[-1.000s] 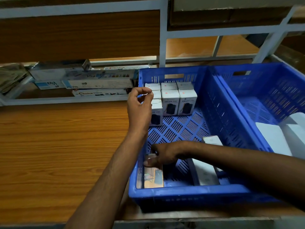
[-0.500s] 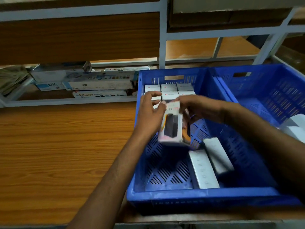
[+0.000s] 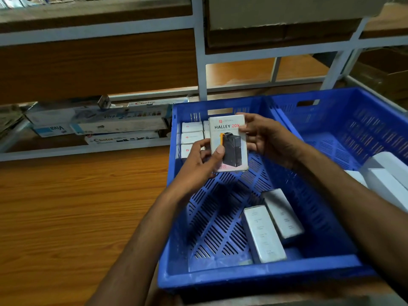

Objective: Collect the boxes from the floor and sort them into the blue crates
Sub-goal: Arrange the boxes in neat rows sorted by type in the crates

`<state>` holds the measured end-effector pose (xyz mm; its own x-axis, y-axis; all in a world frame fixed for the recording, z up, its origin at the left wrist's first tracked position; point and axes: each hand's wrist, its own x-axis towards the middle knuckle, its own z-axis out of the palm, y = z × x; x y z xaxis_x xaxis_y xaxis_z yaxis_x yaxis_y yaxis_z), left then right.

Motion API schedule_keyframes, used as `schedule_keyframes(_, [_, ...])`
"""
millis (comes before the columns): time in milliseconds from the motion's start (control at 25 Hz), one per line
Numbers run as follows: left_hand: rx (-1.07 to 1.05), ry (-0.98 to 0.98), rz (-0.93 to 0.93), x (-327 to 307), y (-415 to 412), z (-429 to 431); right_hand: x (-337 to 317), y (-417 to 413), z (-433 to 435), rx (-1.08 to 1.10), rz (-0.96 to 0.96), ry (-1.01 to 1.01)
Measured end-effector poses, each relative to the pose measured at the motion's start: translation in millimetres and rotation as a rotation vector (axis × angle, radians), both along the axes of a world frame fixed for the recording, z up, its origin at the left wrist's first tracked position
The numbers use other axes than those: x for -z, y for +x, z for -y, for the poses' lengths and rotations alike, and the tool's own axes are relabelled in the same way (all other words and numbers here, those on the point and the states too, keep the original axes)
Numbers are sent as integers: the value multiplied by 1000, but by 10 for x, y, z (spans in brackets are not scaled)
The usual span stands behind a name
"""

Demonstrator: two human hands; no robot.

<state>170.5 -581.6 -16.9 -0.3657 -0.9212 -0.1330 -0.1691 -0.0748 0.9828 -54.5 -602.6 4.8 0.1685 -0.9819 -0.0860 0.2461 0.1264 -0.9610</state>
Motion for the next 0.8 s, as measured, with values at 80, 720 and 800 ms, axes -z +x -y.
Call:
schedule_keyframes(80, [30,-39,26,1,7,-22,-35,-4,-40,-4,-115,-100])
schedule_keyframes(720, [-210,-230,-111,-89,49,-39,-198,21,-271,-48,-498,-337])
schedule_keyframes(800, [-241,-267,-111,-115,52,-54,-196,32,-264,-56,-512,-360])
